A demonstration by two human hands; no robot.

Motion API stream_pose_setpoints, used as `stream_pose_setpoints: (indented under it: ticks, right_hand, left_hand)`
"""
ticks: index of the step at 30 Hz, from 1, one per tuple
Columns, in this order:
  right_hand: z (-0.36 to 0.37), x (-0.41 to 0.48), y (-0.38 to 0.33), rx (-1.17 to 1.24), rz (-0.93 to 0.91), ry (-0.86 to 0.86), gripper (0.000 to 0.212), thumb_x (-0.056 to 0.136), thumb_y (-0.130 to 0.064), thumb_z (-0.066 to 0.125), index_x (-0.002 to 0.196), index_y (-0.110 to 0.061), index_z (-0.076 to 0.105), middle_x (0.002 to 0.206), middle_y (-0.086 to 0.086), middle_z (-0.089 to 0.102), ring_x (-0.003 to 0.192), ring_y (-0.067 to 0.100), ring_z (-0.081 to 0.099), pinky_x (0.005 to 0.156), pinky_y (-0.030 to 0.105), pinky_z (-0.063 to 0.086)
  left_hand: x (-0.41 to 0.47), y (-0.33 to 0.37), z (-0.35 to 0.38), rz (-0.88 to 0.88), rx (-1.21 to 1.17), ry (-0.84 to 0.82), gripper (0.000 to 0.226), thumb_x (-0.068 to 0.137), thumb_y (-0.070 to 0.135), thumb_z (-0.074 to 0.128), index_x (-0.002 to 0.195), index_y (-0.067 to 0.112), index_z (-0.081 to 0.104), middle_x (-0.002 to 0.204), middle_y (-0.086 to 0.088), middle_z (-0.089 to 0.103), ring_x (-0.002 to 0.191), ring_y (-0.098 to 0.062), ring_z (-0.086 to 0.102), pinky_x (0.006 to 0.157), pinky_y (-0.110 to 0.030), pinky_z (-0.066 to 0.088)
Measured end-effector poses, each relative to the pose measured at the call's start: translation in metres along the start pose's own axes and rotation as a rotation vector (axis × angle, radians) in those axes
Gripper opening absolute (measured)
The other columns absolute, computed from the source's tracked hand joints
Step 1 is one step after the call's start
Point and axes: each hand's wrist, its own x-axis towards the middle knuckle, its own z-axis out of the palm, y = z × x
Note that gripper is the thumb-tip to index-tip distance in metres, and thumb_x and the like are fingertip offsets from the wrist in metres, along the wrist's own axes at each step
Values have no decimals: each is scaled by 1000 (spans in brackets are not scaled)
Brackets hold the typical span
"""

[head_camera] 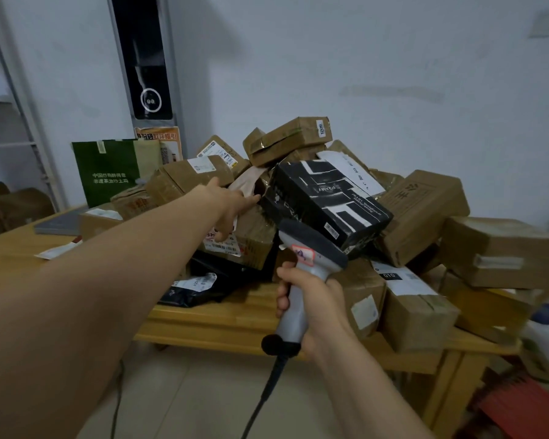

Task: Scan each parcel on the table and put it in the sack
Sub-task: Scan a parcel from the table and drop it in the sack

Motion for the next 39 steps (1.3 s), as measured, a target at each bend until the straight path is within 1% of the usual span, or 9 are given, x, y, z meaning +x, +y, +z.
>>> stream_pose_setpoints:
  ticks: [3,8,10,12,17,20,25,32,39]
  right_hand:
    - [-1,1,-7,3,-18,3,10,82,0,65,76,-7,63,51,6,52,40,14,44,42,21,38]
    - [-7,-8,-5,21,-58,18,8,82,2,64,82,-7,64,51,5,52,40,13,44,41,21,38]
    - [-12,-13,-1,42,-95,45,9,82,3,64,83,-6,65,53,5,53,43,14,45,41,22,38]
    - [-17,-18,2,49,-173,102,11,82,4,64,83,-7,66,53,3,55,44,14,47,42,23,39]
    - [-34,-14,2,1,-455,384,17,76,-12,75,92,-13,68,82,5,71,80,24,67,76,44,57]
    - [-39,-6,-9,-46,-505,422,62,72,-26,81,127,-21,54,119,1,63,113,21,58,100,49,47]
    - [-34,9,-16,-56,-519,355,65,72,-26,81,130,-22,51,124,-2,60,117,16,55,105,45,43]
    - [-25,17,-13,-30,-502,373,62,74,-26,80,129,-23,52,124,-3,60,116,16,56,105,45,42]
    - [-27,20,-11,-34,-482,375,38,76,-23,79,108,-28,58,112,-3,64,112,17,58,102,45,45]
  left_hand:
    - [-3,5,-5,-15,-92,7,126,62,47,76,151,36,-13,160,-4,13,142,-35,18,112,-58,23]
    - [-18,29,-41,111,-1300,122,113,69,34,74,154,28,1,158,-8,15,143,-32,19,114,-44,24]
    - [-20,46,-56,-3,-1608,112,120,56,63,78,152,35,12,156,-8,24,139,-32,30,113,-49,28]
    - [-18,59,-64,-174,-1726,81,132,34,84,75,146,30,31,149,-4,39,130,-30,43,106,-52,38]
    - [-9,77,-63,-246,-1807,92,64,81,45,72,132,17,47,124,-8,55,113,-30,53,98,-50,47]
    - [-12,79,-58,-292,-1615,239,69,85,70,48,137,24,47,136,-7,52,122,-33,49,100,-49,41]
    - [-33,73,-9,-470,-952,263,86,82,80,-5,151,37,25,159,-16,17,148,-38,0,112,-67,-7]
    - [-47,40,34,-169,-426,93,125,76,63,67,149,20,-25,155,-15,-31,140,-35,-32,113,-60,-5]
    - [-38,24,13,-124,-99,133,110,68,53,75,153,24,12,145,-15,35,139,-33,26,112,-64,-4]
